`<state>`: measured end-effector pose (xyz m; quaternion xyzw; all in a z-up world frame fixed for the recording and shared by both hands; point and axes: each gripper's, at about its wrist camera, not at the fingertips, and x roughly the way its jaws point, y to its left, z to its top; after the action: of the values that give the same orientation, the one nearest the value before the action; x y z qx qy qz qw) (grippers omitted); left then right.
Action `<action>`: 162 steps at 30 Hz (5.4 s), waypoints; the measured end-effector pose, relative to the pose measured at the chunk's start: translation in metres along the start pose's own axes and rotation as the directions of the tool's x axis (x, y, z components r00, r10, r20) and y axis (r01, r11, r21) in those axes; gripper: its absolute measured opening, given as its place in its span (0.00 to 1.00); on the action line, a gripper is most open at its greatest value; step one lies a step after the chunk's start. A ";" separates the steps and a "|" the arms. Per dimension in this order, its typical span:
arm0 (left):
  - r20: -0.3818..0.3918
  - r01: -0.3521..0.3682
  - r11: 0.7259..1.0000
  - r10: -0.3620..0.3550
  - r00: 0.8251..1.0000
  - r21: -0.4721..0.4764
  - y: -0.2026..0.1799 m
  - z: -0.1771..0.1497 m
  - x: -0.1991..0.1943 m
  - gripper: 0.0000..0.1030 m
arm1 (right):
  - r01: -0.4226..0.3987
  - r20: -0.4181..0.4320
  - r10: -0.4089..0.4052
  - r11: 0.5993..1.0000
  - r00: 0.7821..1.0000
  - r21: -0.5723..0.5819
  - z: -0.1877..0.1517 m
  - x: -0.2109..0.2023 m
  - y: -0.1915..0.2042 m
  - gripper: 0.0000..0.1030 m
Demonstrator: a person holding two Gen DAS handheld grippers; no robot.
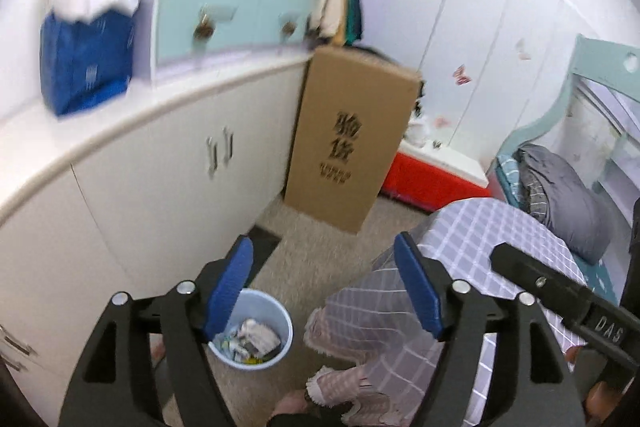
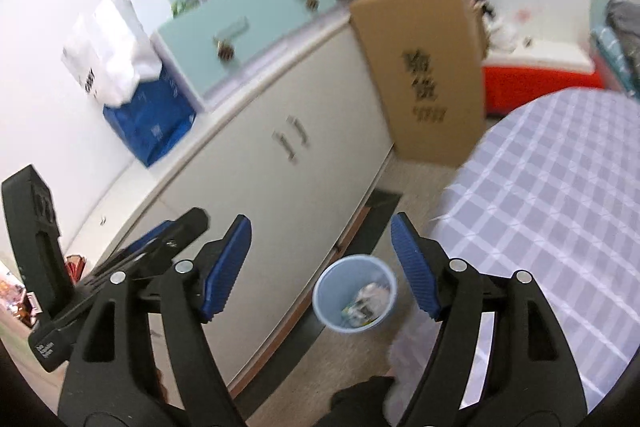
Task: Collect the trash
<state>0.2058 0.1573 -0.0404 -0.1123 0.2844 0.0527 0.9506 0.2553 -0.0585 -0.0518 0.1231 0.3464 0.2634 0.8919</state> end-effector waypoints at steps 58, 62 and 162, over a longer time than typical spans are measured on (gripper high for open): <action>0.308 0.064 0.939 -0.175 0.935 0.339 -0.163 -0.122 -0.205 0.94 | 0.445 0.496 -0.390 0.896 0.776 0.009 -0.170 -0.293 -0.019 0.92; 0.299 0.067 0.936 -0.178 0.937 0.345 -0.162 -0.122 -0.202 0.94 | 0.431 0.488 -0.382 0.902 0.784 0.014 -0.169 -0.291 -0.022 0.92; 0.225 0.027 0.932 -0.116 0.967 0.362 -0.156 -0.123 -0.159 0.94 | 0.368 0.375 -0.352 0.929 0.858 0.031 -0.171 -0.250 -0.045 0.92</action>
<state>0.0335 -0.0294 -0.0242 0.0588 0.1667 -0.0213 0.9840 0.0004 -0.2282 -0.0566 0.0853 0.1813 0.0712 0.9771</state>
